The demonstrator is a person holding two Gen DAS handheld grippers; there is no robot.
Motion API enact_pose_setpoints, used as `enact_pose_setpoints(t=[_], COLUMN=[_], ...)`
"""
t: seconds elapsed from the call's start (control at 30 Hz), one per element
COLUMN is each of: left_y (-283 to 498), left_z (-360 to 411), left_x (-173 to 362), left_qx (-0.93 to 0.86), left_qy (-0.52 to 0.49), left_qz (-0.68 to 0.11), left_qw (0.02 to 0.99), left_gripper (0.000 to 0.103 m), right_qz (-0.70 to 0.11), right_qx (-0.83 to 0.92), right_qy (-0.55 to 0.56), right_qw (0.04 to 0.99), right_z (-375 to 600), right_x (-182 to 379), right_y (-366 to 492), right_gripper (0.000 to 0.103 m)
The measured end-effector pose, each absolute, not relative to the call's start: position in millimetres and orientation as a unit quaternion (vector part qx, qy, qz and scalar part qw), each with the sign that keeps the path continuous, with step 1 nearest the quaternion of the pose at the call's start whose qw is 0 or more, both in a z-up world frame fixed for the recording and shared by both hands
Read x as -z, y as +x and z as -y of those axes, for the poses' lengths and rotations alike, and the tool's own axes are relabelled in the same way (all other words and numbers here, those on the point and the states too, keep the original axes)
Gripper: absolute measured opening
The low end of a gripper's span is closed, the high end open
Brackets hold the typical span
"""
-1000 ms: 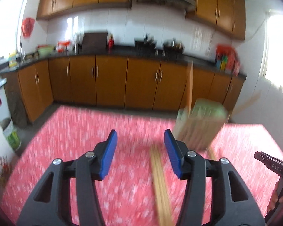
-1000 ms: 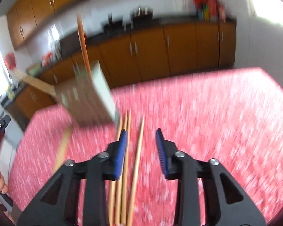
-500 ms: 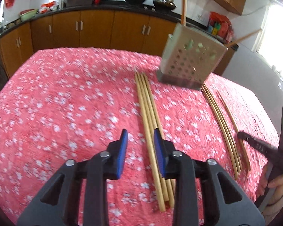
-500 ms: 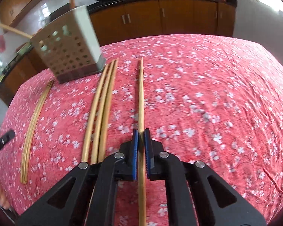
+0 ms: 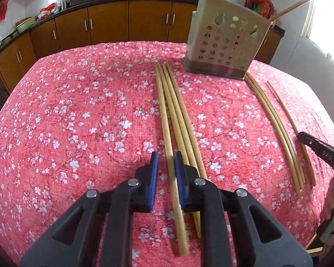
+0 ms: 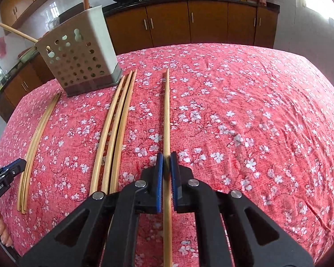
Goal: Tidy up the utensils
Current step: 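Grasp another chopstick with the left tool while the right tool grasps one too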
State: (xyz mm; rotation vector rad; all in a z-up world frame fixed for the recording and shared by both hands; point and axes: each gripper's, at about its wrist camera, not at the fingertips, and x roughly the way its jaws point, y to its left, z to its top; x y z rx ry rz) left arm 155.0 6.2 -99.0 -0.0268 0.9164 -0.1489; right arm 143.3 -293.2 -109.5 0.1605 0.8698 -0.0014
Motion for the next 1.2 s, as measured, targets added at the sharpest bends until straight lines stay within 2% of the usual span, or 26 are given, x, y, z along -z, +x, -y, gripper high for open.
enact_pose_setpoints(t=[0.07,0.2,0.63,1.2], left_y=[154,160,185,186], left_z=[-3,-4,-82,-82], left_x=[99,101,102,103], left_qx=[0.068,0.053,0.005,0.005], left_qy=[-0.003,0.002,-0.055,-0.056], left_qz=[-0.440,-0.435,-0.427,-0.426], left_qw=[0.896,0.899,0.903,0.903], left_gripper=[0.017,0.009,0.009,0.010], right_qz=[-0.420,-0.418,-0.410,-0.409], right_qx=[-0.004,-0.007,0.017,0.018], right_qy=[0.074,0.071,0.083,0.083], right_qw=[0.904,0.906,0.908,0.909], right_z=[291,290,315,316], right_x=[109,109,111,115], right_y=[143,143,165,163], right_gripper=[0.008,0.008,0.008,0.009])
